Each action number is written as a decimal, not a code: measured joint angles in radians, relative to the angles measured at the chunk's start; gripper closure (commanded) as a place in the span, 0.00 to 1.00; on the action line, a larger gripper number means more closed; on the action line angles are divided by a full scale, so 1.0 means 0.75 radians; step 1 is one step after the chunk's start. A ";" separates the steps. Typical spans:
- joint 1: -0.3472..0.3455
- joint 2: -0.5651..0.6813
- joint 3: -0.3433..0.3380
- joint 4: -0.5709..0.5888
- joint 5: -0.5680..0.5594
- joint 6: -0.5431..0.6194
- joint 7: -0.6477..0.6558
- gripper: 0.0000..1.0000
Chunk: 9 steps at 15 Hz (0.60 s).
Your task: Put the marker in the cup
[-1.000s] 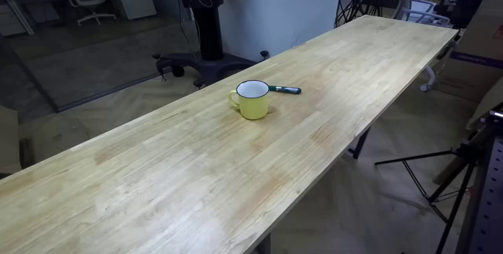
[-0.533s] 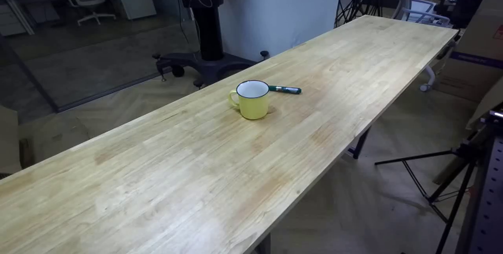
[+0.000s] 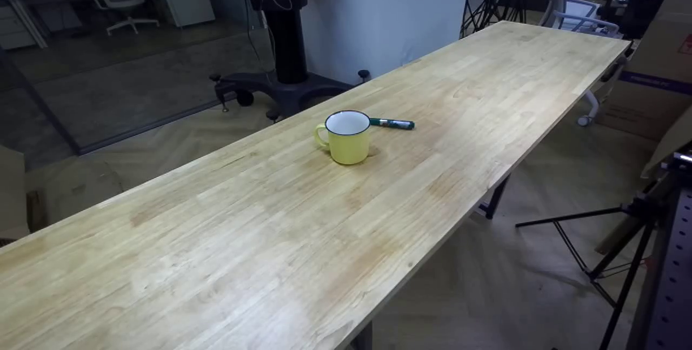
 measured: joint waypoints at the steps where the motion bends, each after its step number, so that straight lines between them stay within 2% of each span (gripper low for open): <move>1: 0.000 0.000 0.000 0.000 0.000 0.000 0.000 0.00; 3: -0.003 0.001 0.001 -0.001 0.000 0.010 -0.003 0.00; 5: -0.014 0.009 0.000 0.001 -0.005 0.094 -0.009 0.00; 9: -0.063 0.087 -0.007 0.020 -0.098 0.436 -0.046 0.00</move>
